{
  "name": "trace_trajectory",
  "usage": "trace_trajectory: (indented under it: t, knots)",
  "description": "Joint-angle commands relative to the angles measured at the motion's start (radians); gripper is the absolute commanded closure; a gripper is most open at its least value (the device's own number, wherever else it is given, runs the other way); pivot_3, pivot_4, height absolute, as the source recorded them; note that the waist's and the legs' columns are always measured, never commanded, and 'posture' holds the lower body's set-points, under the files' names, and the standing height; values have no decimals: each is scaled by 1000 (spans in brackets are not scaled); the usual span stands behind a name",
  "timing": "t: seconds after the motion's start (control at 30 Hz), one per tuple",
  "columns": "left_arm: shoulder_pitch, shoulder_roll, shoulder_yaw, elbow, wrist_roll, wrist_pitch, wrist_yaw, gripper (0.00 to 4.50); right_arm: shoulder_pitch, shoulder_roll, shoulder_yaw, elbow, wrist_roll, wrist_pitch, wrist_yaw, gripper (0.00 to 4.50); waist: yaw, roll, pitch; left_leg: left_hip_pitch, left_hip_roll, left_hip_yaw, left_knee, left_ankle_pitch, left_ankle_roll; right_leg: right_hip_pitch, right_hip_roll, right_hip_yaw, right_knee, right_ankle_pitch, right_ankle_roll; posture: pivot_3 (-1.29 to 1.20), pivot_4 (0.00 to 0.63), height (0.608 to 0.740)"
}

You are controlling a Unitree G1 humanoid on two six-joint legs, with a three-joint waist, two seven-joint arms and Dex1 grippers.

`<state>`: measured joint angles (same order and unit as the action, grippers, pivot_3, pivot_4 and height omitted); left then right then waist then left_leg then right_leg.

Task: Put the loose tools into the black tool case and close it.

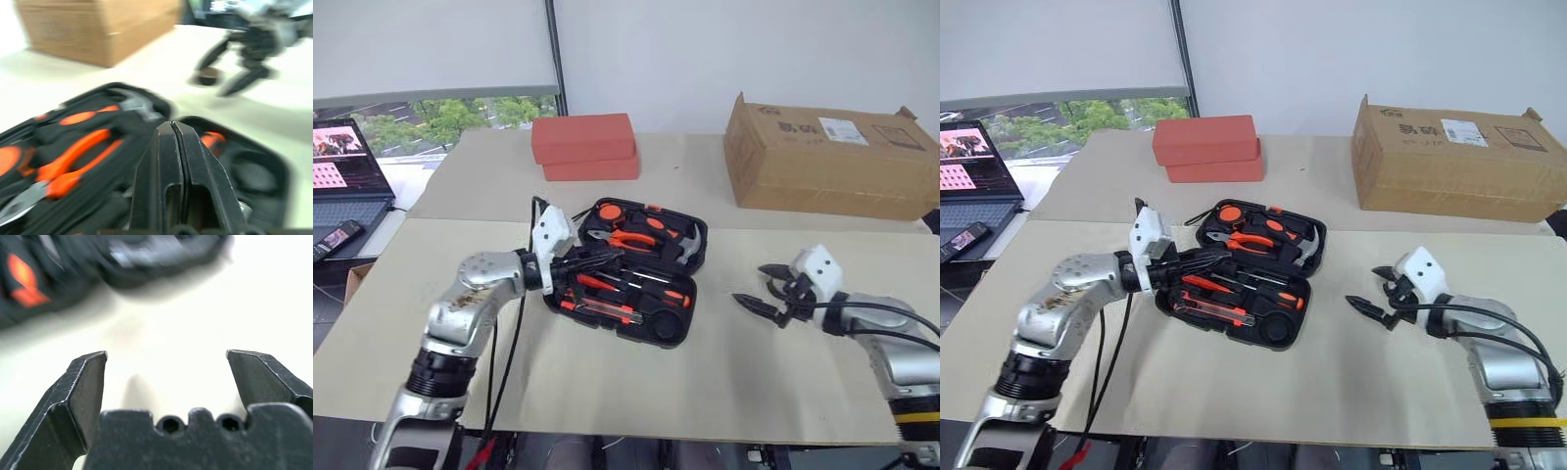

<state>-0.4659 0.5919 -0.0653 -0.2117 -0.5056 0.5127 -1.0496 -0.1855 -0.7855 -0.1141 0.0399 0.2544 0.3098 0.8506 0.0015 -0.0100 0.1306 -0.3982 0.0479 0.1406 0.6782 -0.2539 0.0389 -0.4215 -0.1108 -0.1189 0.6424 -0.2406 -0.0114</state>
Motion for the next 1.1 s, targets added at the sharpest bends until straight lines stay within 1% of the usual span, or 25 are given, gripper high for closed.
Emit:
trace_trajectory:
  t: [0.03, 0.1, 0.13, 0.23, 0.27, 0.3, 0.33, 0.37, 0.4, 0.47, 0.5, 0.6, 0.73, 0.77, 1.07, 1.1]
  knots:
    - [-38, 69, 15, -77, -58, 55, -69, 3181, -17, -35, -48, 21, -5, 22, -13, 0, 1, 0, 1, 0, 0, 0, 0, 0, 0, 0, 0, 0, 0, -1, 1, 0, 150, 711]
    - [-54, 95, 25, -88, -82, 80, -92, 2298, -26, -46, -47, 43, -15, 27, -20, 0, 3, 0, 1, 0, 0, 0, 0, 0, 0, 0, 0, 0, 0, -2, 4, 0, 150, 711]
    - [-60, 115, 25, -93, -83, 83, -106, 2081, -26, -51, -44, 45, -10, 38, -9, 0, 5, 0, 1, 0, 0, 0, 0, 0, 0, 0, 0, 0, 0, -3, 4, 0, 150, 711]
    - [-75, 152, 23, -102, -81, 86, -128, 974, -31, -59, -36, 54, -11, 62, -5, 0, 8, 0, 1, 0, 0, 0, 0, 0, 0, 0, 1, 0, 0, -3, 5, 0, 150, 711]
    - [-79, 157, 23, -104, -84, 89, -130, 459, -34, -60, -34, 57, -16, 65, -8, 0, 8, 0, 1, 0, 0, 0, 0, 0, 0, 0, 1, 1, 0, -3, 5, 0, 150, 711]
    - [-84, 165, 21, -105, -83, 90, -133, 262, -38, -62, -31, 63, -21, 75, -11, 0, 8, 0, 1, 0, 0, 0, 0, 0, 0, 0, 1, 1, 0, -3, 5, 0, 150, 711]
    - [-89, 171, 22, -107, -83, 91, -135, 4, -46, -62, -27, 73, -29, 82, -17, 253, 8, 0, 1, 0, 0, 0, 0, 0, 0, 0, 1, 1, 0, -3, 5, 0, 150, 711]
    - [-94, 174, 24, -108, -83, 90, -135, 0, -56, -61, -24, 85, -36, 87, -22, 538, 8, 0, 2, 0, 0, 0, 0, 0, 0, 0, 1, 1, 0, -3, 5, 0, 150, 711]
    - [-97, 177, 25, -110, -83, 90, -135, 0, -65, -59, -21, 96, -41, 87, -25, 719, 8, 0, 2, 0, 0, 0, 0, 0, 0, 0, 1, 1, 0, -3, 5, 0, 150, 711]
    - [-99, 180, 27, -116, -88, 95, -135, 0, -79, -53, -16, 110, -50, 84, -24, 1517, 8, 0, 2, 0, 0, 0, 0, 0, 0, 0, 1, 1, 0, -3, 5, 0, 150, 711]
    - [-98, 181, 27, -119, -90, 98, -135, 0, -85, -51, -14, 115, -53, 82, -24, 1750, 8, 0, 2, 0, 0, 0, 0, 0, 0, 0, 1, 1, 0, -3, 5, 0, 150, 711]
    - [-91, 187, 30, -135, -105, 109, -142, 0, -97, -46, -6, 125, -59, 88, -22, 2753, 8, 0, 2, 0, 0, 0, 0, 1, -1, 0, 1, 1, 0, -3, 5, 0, 150, 711]
    - [-84, 197, 34, -150, -120, 117, -149, 0, -103, -46, 6, 135, -64, 102, -22, 4198, 8, 0, 2, 0, 0, 0, 0, 1, -1, 0, 1, 2, 0, -3, 5, 0, 150, 711]
    - [-84, 198, 34, -150, -120, 117, -148, 0, -105, -47, 9, 137, -65, 109, -25, 4473, 8, 0, 2, 0, 0, 0, 0, 1, -1, 0, 1, 2, 0, -3, 5, 0, 150, 711]
    - [-78, 206, 32, -148, -113, 107, -144, 0, -124, -43, -4, 107, -53, 109, -35, 4473, 7, 0, 2, 1, 0, 0, 0, 1, -1, 0, 2, 2, 1, -3, 5, 0, 150, 711]
    - [-76, 211, 38, -148, -114, 107, -145, 0, -127, -50, -5, 73, -38, 111, -13, 4473, 7, 0, 2, 1, 0, 0, 0, 1, -2, 0, 2, 2, 1, -3, 5, 0, 150, 711]
